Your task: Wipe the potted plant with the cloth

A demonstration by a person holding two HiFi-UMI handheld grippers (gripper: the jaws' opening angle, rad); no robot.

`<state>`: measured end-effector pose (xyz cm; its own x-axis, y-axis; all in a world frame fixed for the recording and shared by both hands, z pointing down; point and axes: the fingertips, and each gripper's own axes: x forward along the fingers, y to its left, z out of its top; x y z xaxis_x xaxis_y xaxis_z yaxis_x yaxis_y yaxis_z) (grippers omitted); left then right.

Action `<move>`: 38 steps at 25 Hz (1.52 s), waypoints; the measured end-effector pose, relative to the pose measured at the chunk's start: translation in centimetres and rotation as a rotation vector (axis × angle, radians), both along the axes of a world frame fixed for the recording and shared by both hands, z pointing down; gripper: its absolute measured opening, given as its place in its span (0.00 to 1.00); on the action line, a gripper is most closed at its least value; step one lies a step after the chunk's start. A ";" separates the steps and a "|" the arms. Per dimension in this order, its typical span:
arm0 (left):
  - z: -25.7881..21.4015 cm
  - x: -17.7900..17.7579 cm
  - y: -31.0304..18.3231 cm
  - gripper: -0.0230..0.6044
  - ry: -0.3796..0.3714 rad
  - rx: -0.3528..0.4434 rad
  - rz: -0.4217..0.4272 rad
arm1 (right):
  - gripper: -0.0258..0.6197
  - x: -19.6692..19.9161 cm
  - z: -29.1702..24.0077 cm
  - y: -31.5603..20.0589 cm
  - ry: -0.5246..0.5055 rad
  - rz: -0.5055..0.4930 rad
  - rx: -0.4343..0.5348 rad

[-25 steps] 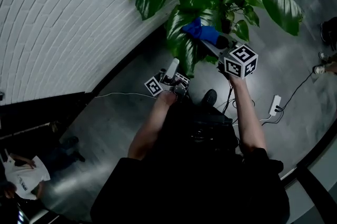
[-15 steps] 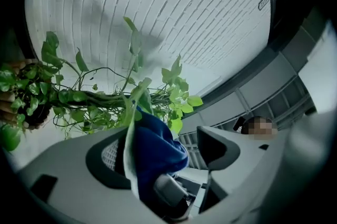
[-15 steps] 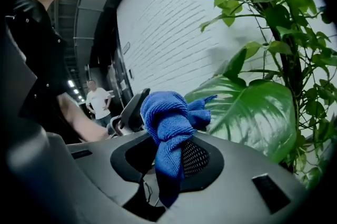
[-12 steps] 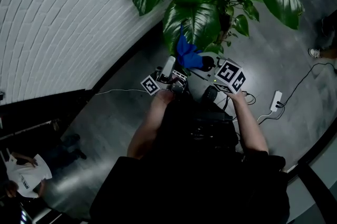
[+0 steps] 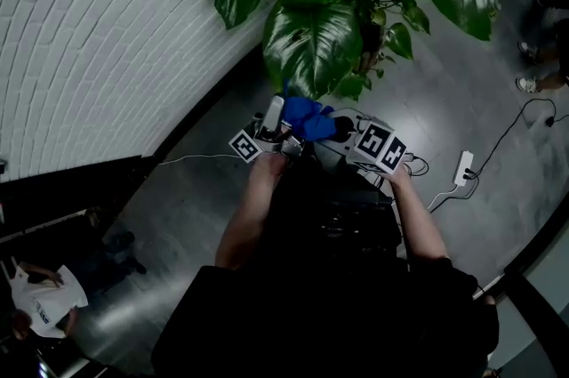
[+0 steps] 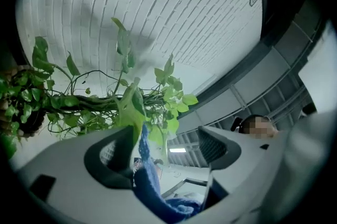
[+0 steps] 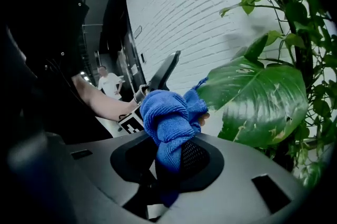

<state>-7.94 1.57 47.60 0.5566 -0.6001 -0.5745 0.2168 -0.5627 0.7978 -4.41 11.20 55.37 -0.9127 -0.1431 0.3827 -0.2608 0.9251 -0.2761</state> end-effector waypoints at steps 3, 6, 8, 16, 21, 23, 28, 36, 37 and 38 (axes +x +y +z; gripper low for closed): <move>0.2 0.1 0.1 0.65 0.022 -0.010 -0.010 | 0.23 1.7 0.2 0.6 -0.028 0.022 -0.030; 0.6 0.0 0.2 0.65 0.003 -0.019 -0.029 | 0.23 4.6 -1.8 0.3 -0.169 0.100 -0.088; 1.1 -0.1 0.2 0.65 -0.031 -0.026 -0.042 | 0.23 7.4 -4.3 -0.8 -0.303 0.186 -0.109; 2.5 -1.5 -0.4 0.65 -0.262 -0.013 -0.083 | 0.23 14.5 -10.2 -7.9 -0.395 0.452 0.026; 2.6 -5.1 -3.9 0.65 -0.261 0.009 -0.135 | 0.23 13.0 -9.9 -13.6 -0.289 0.528 0.033; 2.7 -5.6 -5.7 0.65 -0.239 0.027 -0.118 | 0.23 12.0 -9.8 -16.0 -0.256 0.544 0.033; 1.3 -3.2 -9.3 0.65 -0.200 0.137 0.057 | 0.23 9.2 -10.6 -23.1 -0.217 0.603 0.037; 0.4 -0.6 -13.6 0.65 -0.017 0.194 0.231 | 0.23 7.8 -9.8 -31.8 -0.099 0.690 0.068; 0.4 -0.4 -13.8 0.65 -0.002 0.188 0.241 | 0.23 7.3 -9.2 -32.1 -0.080 0.677 0.056; 0.4 -0.2 -13.9 0.65 0.013 0.183 0.251 | 0.23 6.8 -8.4 -32.2 -0.062 0.659 0.040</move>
<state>-8.13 -12.34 48.01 0.6661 -0.3309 -0.6684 0.3770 -0.6238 0.6846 2.36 -20.95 47.01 -0.6497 -0.6920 0.3146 -0.7602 0.5874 -0.2776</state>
